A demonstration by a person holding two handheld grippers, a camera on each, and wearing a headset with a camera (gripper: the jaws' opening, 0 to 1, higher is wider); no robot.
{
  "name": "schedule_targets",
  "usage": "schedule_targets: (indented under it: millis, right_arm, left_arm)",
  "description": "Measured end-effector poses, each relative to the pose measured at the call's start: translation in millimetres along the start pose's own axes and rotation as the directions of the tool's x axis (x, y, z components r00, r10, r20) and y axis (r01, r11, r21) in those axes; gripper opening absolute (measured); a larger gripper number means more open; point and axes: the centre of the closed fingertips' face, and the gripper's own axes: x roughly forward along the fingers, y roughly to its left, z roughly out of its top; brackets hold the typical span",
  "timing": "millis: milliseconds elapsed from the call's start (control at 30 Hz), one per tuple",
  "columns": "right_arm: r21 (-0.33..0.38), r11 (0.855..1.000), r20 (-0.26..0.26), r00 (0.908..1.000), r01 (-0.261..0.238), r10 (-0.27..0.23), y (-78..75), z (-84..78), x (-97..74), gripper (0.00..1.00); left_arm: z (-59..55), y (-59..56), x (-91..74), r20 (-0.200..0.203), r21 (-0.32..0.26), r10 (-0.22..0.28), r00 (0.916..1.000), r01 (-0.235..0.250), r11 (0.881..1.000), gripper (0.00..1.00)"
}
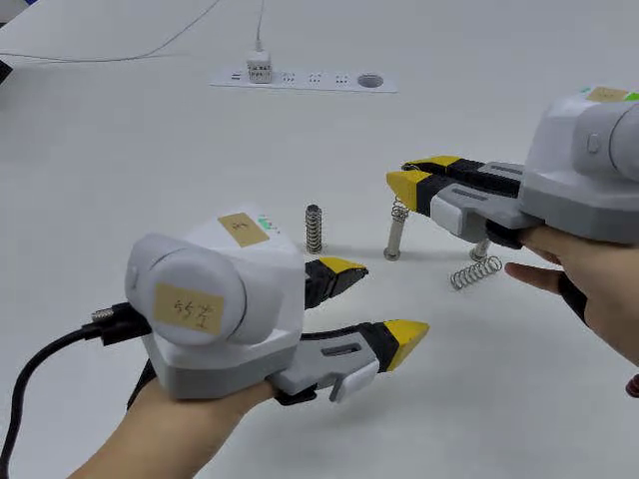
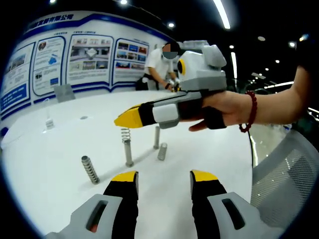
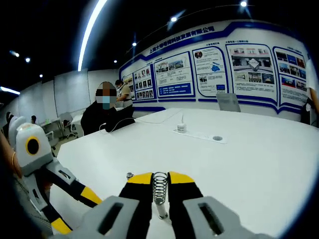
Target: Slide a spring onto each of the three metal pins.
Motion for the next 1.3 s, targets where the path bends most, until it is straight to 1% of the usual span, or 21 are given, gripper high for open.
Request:
schedule_targets:
  millis: [200,267,467,600,1000,1100,1300]
  right_arm:
    - [-0.027,1.0,-0.022,0.9997,0.013,-0.013,2.1,-5.2,2.1,0.12]
    - [-0.036,0.999,-0.026,0.9995,0.016,-0.017,2.4,-6.0,2.5,0.12]
    - [-0.09,0.996,-0.051,0.9982,0.027,-0.032,4.4,-12.1,3.3,0.12]
    - [-0.089,0.995,-0.06,0.9973,0.037,-0.042,3.7,-16.6,3.6,0.12]
    - [-0.053,0.997,-0.094,0.9939,0.052,-0.057,0.9,-31.8,5.4,0.12]
    - [-0.056,0.997,-0.115,0.9916,0.054,-0.06,0.7,-38.1,6.5,0.12]
    - [-0.044,0.997,-0.135,0.989,0.056,-0.062,1.1,-46.1,7.3,0.12]
  left_arm:
    - [2.5,-1.1,0.2,0.002,0.018,-0.001,1.0,0.001,1.0,0.44]
    - [2.6,-1.2,0.2,0.003,0.016,-0.001,1.0,0.001,1.0,0.44]
    - [2.9,-1.5,0.0,0.0,0.016,-0.001,1.0,0.001,1.0,0.45]
    - [4.2,-1.5,-0.5,0.003,0.018,0.0,1.0,0.0,1.0,0.45]
    - [4.9,0.0,-1.8,0.001,0.018,0.007,1.0,-0.007,1.0,0.44]
    - [4.9,0.3,-2.0,0.0,0.019,0.009,1.0,-0.009,1.0,0.44]
    - [5.3,1.4,-2.6,0.001,0.017,0.011,0.9999,-0.011,1.0,0.43]
